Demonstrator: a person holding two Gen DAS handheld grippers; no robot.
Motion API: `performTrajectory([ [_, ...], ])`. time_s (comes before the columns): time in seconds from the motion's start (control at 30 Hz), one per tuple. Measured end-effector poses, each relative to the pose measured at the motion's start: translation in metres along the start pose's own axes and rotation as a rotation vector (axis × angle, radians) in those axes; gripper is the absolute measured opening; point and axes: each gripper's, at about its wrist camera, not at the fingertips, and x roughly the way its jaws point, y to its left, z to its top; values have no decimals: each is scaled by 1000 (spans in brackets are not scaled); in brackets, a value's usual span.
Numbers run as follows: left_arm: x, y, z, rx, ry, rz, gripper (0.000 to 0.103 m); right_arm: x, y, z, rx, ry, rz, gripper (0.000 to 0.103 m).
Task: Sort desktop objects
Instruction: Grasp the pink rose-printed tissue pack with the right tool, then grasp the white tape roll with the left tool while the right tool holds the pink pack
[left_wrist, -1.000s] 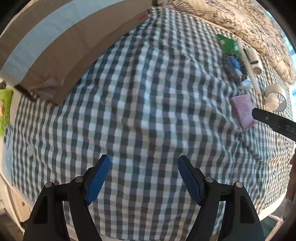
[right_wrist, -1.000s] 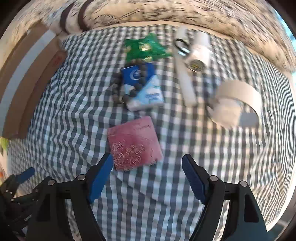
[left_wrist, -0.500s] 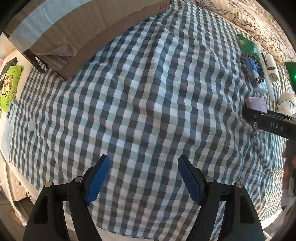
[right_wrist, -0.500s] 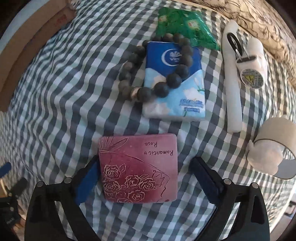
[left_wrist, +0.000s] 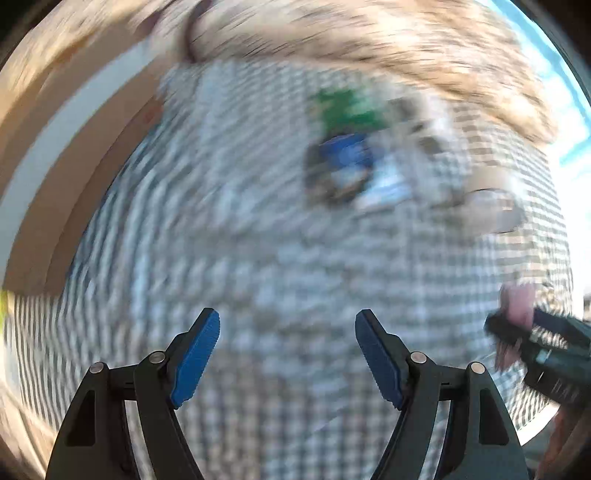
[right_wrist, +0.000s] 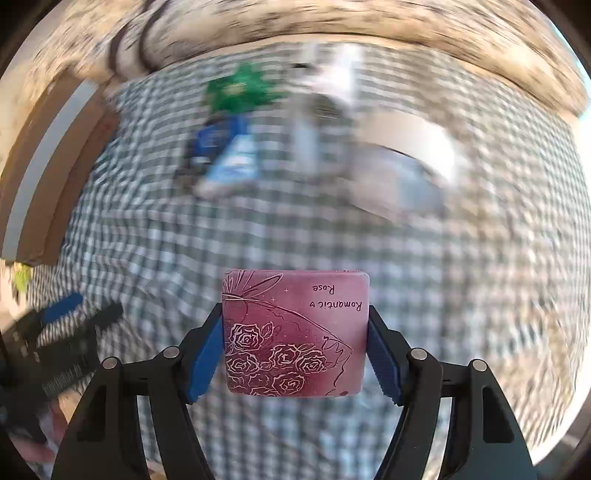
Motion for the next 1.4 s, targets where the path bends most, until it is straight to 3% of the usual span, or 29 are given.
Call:
performTrajectory([
  [0.1, 4, -54, 31, 168, -70, -43, 79, -7, -50, -14, 127, 5, -6, 71],
  [0.3, 36, -129, 78, 433, -187, 2, 79, -14, -121, -42, 329, -19, -36, 71],
  [0.47, 56, -160, 98, 554, -219, 11, 80, -17, -154, -63, 438, -23, -18, 71],
  [0.57, 58, -174, 108, 595, -220, -31, 91, -9, -163, -73, 498, -16, 6, 71],
  [0.67, 65, -186, 127, 570, -183, -34, 91, -7, -167, -79, 526, -11, 24, 71],
  [0.7, 67, -187, 133, 558, -171, -22, 84, -7, -168, -79, 528, -11, 30, 71],
  [0.8, 76, -180, 153, 436, -106, -60, 10, -8, -169, -77, 527, -19, 37, 71],
  [0.83, 80, -177, 157, 406, -78, -51, 4, -7, -169, -75, 526, -22, 39, 71],
  [1.03, 55, -139, 160, 198, -73, -148, 4, -9, -175, -69, 521, -35, 39, 71],
  [1.17, 53, -124, 157, 163, -47, -135, 4, -12, -179, -67, 519, -39, 39, 71],
  [1.4, -21, -103, 137, 105, -171, -209, 4, -22, -177, -61, 488, -56, 41, 71],
])
